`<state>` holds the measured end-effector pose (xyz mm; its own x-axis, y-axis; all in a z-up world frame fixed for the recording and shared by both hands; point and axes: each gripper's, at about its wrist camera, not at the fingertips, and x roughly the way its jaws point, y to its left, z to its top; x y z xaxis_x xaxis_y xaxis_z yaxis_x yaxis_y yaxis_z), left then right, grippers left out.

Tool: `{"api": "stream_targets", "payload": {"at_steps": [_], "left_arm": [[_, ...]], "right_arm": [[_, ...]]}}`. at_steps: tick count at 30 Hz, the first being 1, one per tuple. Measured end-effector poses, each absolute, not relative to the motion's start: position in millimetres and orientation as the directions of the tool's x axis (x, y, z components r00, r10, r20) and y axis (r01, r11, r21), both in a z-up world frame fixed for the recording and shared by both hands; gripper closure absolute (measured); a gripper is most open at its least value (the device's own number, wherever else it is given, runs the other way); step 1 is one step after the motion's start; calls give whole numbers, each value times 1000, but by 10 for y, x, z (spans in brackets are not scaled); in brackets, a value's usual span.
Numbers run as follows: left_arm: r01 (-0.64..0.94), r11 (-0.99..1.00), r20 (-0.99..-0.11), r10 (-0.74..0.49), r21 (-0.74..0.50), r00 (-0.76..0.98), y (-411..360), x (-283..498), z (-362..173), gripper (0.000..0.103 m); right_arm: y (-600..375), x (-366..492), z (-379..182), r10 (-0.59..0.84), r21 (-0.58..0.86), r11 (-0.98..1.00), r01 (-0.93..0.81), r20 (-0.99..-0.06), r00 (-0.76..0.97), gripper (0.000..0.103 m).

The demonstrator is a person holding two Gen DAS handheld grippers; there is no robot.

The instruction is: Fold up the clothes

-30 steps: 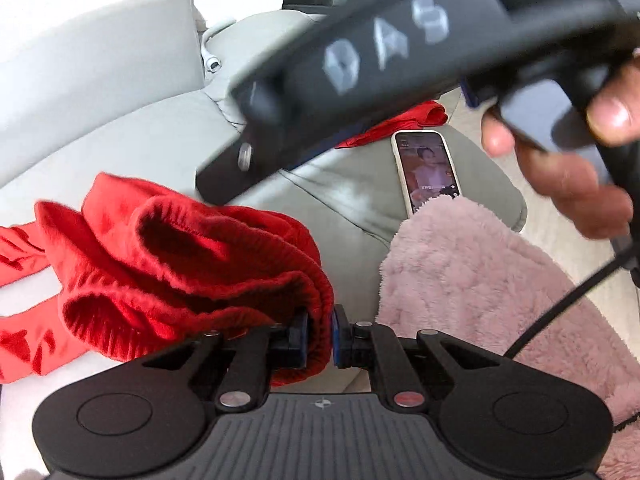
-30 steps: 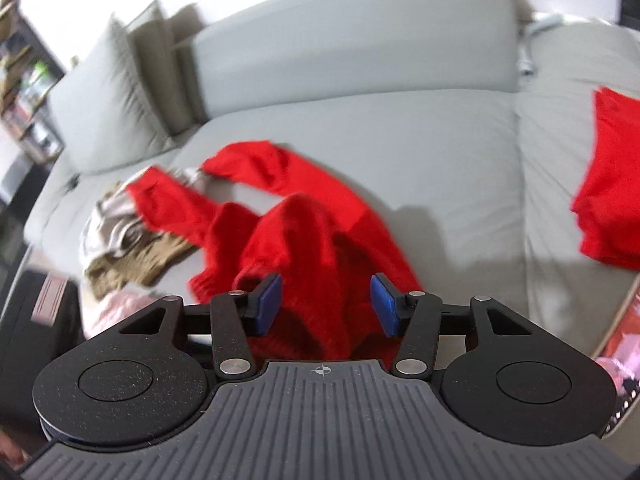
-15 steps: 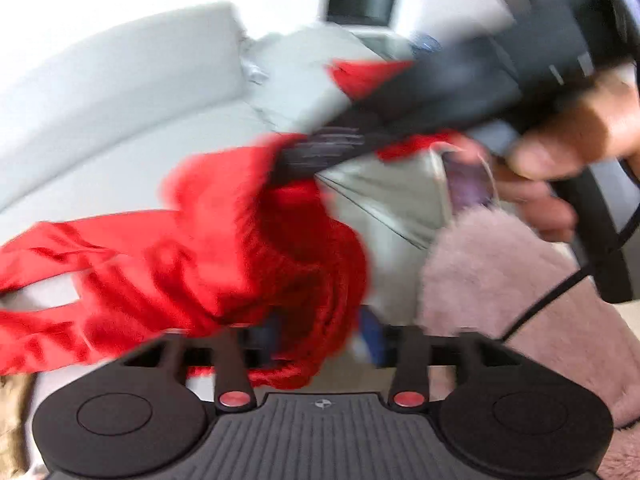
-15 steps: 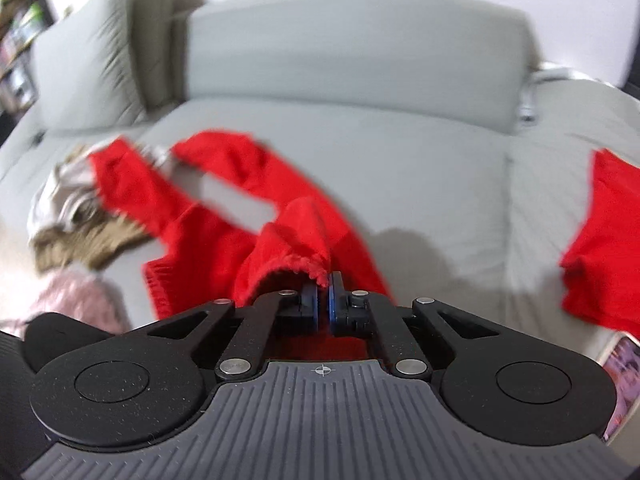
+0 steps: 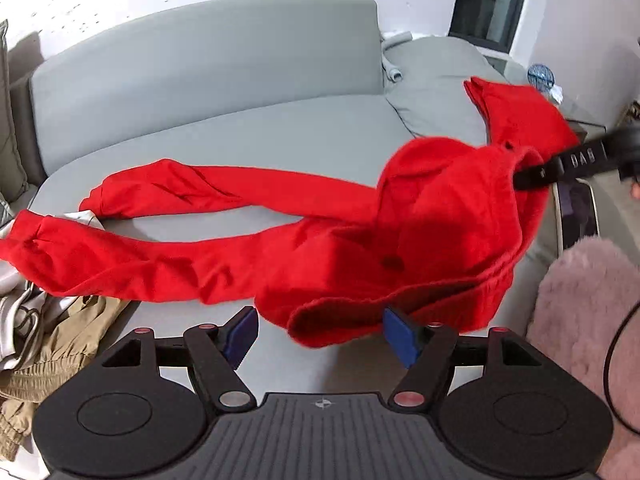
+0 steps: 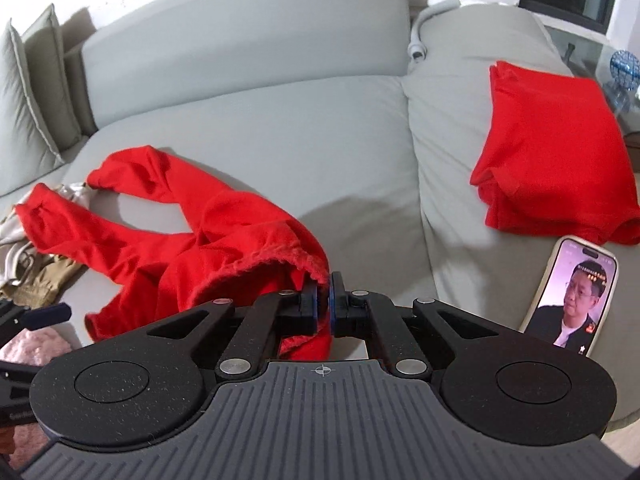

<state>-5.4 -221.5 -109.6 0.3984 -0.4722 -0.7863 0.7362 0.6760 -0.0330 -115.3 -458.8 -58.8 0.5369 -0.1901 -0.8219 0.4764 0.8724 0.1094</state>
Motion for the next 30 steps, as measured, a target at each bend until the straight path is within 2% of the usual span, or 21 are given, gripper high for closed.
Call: {"api": "stream_targets", "payload": {"at_steps": [6, 11, 19, 22, 25, 27, 30], "left_arm": [[691, 719, -799, -457, -72, 391, -1938, 37, -1047, 37], [733, 680, -839, -397, 4, 373, -2081, 34, -1119, 39], [770, 637, -876, -351, 34, 329, -2378, 21, -1365, 44], [772, 628, -894, -284, 100, 346, -2489, -24, -1525, 47], [768, 630, -909, -247, 112, 336, -2518, -35, -1656, 61], [759, 644, -907, -254, 100, 335, -2500, -44, -1657, 77], [742, 665, -905, -255, 92, 340, -2476, -52, -1647, 88]], "right_arm": [[-4592, -1125, -580, -201, 86, 879, 469, -825, 528, 98], [-4640, -1177, -598, -203, 92, 867, 489, -832, 516, 97], [-4654, -1249, -624, -202, 89, 862, 499, -843, 498, 97], [-4658, -1263, -642, -195, 97, 859, 503, -846, 496, 97], [-4650, -1259, -655, -185, 101, 861, 498, -851, 492, 96], [-4624, -1251, -662, -178, 96, 870, 484, -854, 489, 96], [-4551, -1243, -677, -185, 61, 891, 450, -856, 483, 97]]}}
